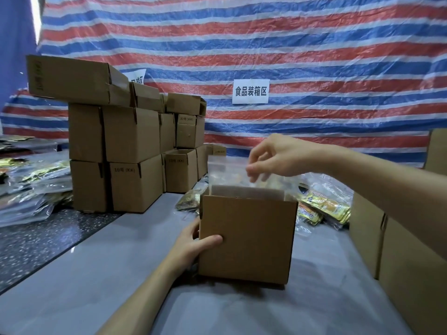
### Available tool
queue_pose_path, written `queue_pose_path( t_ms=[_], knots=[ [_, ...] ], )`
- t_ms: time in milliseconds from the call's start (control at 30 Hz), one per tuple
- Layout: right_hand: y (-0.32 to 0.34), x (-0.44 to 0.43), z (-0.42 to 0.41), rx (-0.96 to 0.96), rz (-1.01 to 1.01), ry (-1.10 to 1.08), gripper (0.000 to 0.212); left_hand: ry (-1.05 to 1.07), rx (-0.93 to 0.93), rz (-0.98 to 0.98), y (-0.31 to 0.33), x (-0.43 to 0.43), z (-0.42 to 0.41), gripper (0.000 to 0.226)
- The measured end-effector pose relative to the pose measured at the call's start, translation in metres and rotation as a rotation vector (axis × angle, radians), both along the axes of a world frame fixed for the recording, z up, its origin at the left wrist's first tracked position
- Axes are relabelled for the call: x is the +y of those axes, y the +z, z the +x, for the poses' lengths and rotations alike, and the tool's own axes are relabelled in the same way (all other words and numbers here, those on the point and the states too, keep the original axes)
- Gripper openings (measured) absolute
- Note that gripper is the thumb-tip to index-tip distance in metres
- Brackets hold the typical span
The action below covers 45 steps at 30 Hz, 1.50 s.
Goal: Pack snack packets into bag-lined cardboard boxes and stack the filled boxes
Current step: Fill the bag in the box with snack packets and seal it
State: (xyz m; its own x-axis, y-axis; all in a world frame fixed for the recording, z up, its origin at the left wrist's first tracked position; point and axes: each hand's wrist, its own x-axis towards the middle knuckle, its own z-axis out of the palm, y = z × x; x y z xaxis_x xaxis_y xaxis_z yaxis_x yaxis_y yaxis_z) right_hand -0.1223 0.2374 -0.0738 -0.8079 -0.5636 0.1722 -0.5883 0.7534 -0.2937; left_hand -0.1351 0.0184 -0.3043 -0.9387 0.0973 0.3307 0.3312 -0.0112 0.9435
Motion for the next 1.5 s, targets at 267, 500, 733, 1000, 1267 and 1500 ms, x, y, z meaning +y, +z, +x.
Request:
queue_pose_path(
  t_ms=[267, 500, 733, 1000, 1267, 1500],
  knots=[
    [0.0, 0.016, -0.016, -0.463, -0.084, 0.012, 0.022, 0.053, 0.053, -0.106, 0.001, -0.002, 0.004, 0.07],
    [-0.034, 0.004, -0.037, -0.381, 0.022, -0.184, 0.02, 0.123, 0.126, -0.185, 0.002, -0.003, 0.006, 0.087],
    [-0.06, -0.015, -0.044, -0.258, 0.308, -0.126, 0.029, 0.131, 0.112, -0.188, 0.001, -0.003, 0.003, 0.087],
    [-0.07, -0.02, -0.053, -0.37, 0.223, -0.116, 0.022, 0.109, 0.1, -0.18, -0.001, -0.004, 0.0, 0.083],
    [-0.069, -0.019, -0.048, -0.239, 0.03, -0.013, 0.027, 0.086, 0.087, -0.165, 0.0, -0.005, -0.001, 0.08],
    [-0.056, -0.001, -0.046, -0.321, -0.248, -0.085, 0.04, 0.057, 0.069, -0.132, -0.002, -0.003, -0.003, 0.078]
  ],
)
